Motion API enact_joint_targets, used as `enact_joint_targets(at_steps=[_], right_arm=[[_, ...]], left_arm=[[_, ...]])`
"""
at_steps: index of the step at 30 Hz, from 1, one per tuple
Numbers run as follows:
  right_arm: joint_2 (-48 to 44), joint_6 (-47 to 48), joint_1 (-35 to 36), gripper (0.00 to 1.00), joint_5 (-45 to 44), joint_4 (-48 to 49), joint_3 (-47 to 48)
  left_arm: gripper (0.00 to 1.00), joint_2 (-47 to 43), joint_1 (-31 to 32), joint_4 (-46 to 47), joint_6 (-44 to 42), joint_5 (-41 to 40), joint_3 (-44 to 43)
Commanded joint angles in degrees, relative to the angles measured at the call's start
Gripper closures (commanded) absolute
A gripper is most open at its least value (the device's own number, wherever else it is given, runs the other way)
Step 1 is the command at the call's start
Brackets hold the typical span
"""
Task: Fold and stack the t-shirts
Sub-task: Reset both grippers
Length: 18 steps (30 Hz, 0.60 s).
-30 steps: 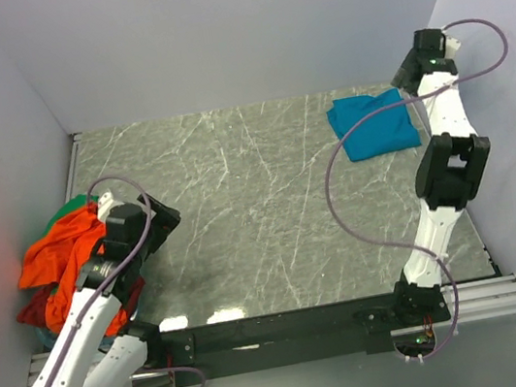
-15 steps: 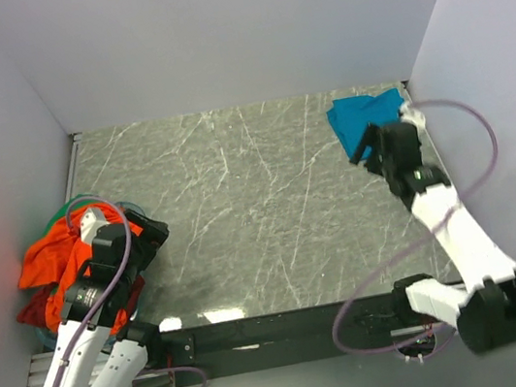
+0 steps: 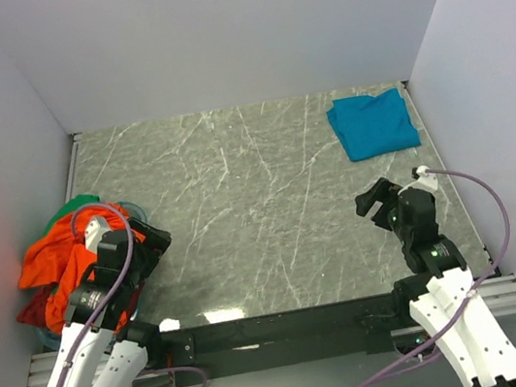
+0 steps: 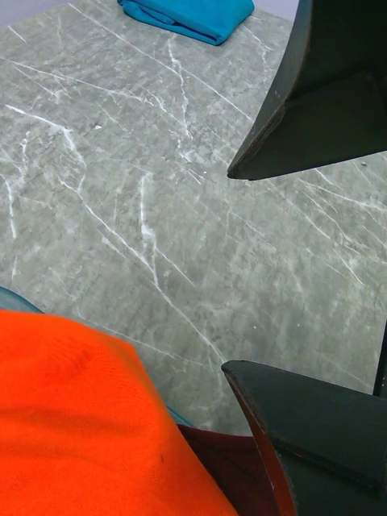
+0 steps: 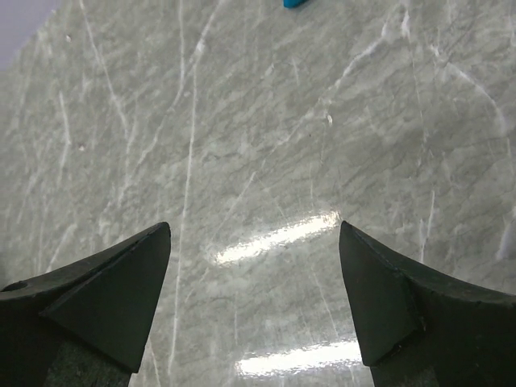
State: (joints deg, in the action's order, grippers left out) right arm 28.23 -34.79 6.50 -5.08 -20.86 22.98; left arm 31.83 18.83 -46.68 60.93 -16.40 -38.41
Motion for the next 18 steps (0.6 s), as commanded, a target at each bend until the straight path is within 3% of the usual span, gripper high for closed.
enact_joint_targets(at_steps=[1, 18], right_arm=[[-3.8, -1.2, 0.2, 0.09, -0.5, 1.2, 0.2], [-4.0, 1.9, 0.2, 0.05, -4.6, -3.0, 4.8]], left_arm=[[0.01, -0.5, -0.2, 0.3, 1.2, 1.0, 0.1], [0.01, -1.1, -0.2, -1.4, 3.9, -1.8, 0.0]])
